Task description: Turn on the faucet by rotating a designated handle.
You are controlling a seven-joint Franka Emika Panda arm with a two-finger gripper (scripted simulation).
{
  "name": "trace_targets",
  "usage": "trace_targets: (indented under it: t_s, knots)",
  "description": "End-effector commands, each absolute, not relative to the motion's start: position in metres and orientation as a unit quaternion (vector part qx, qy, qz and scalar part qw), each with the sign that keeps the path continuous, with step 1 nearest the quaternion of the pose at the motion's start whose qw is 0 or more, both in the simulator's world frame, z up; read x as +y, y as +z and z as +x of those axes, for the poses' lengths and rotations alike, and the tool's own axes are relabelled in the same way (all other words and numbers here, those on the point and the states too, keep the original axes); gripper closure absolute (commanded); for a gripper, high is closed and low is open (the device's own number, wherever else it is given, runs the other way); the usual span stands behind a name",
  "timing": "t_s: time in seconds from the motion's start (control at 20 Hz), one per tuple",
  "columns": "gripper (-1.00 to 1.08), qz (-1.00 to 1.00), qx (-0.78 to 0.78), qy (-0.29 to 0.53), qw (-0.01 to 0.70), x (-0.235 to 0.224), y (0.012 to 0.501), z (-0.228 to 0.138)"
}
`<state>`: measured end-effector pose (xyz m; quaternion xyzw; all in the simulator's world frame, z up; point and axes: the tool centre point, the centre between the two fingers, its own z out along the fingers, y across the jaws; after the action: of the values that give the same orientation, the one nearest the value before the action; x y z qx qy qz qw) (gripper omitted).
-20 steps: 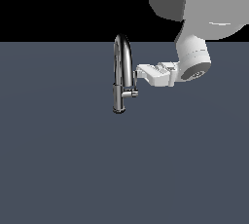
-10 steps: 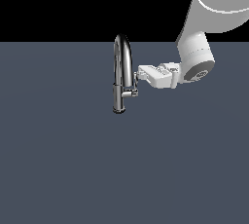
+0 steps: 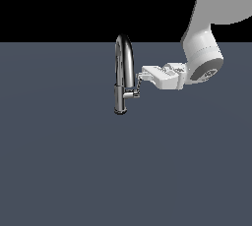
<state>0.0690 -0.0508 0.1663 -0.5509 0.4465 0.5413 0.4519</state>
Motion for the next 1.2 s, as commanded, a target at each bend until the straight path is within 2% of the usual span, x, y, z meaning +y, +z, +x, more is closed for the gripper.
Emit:
trace_targets:
  t_s: [0.0,0.95,1.05,1.15]
  knots:
    - [1.08,-0.551,0.443,0.545,0.45,-0.048,0.168,0.064]
    - [1.08,-0.551,0.443,0.545,0.45,-0.058,0.13,0.016]
    - [1.08,-0.556,0.444,0.535,0.455,-0.063,0.139,0.024]
    - [1.08,-0.555,0.444,0.537,0.454,-0.062,0.126,0.021]
